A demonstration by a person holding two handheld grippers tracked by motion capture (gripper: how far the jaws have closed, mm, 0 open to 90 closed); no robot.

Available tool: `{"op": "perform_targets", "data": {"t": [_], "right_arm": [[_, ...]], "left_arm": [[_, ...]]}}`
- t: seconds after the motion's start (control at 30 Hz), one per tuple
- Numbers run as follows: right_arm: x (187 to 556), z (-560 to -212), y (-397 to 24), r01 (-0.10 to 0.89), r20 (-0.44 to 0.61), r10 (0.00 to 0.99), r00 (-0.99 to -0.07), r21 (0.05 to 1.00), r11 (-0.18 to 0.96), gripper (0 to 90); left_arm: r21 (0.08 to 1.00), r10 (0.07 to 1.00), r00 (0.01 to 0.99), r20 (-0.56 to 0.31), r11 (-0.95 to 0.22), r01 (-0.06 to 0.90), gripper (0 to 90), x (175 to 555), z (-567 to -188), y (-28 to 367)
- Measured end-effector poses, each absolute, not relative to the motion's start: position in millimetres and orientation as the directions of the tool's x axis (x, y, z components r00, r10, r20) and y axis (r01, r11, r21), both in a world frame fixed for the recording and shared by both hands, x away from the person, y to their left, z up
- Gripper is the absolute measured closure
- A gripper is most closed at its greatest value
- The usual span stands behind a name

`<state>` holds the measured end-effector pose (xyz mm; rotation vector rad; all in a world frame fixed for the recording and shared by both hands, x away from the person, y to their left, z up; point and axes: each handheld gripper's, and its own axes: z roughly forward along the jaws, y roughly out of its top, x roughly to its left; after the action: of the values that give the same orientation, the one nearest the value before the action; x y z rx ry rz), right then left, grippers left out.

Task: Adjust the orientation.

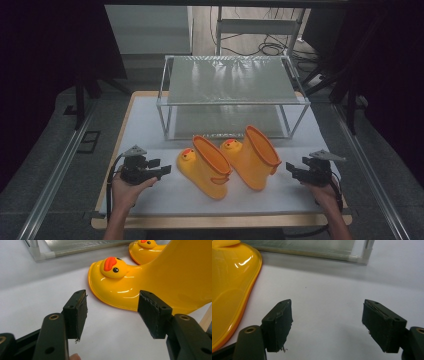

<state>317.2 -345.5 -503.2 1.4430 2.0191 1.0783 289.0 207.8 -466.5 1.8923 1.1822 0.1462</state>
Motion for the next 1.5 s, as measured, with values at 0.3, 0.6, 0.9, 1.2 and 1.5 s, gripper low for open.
{"op": "perform_targets", "data": {"t": [0.3,0.6,0.9,1.2,1.5], "right_arm": [[317,-508,-345,0.588,0.088,0.920,-0.382,0.791,0.169,29.1],[316,-511,-340,0.576,0.018,0.925,-0.379,0.787,0.221,30.7],[314,-509,-344,0.561,0.001,0.939,-0.345,0.802,0.205,32.5],[315,-510,-342,0.568,0.000,0.938,-0.348,0.795,0.211,32.5],[315,-512,-340,0.579,0.000,0.938,-0.347,0.787,0.214,32.6]], "left_arm": [[0.744,0.781,0.539,-0.317,-0.148,0.652,59.5,282,-467,207],[0.748,0.774,0.559,-0.298,-0.175,0.640,89.2,275,-463,199],[0.753,0.739,0.615,-0.275,-0.232,0.616,89.7,267,-463,173],[0.755,0.688,0.676,-0.263,-0.290,0.589,89.8,257,-466,138],[0.771,0.634,0.733,-0.247,-0.329,0.545,89.9,243,-469,97]]}}
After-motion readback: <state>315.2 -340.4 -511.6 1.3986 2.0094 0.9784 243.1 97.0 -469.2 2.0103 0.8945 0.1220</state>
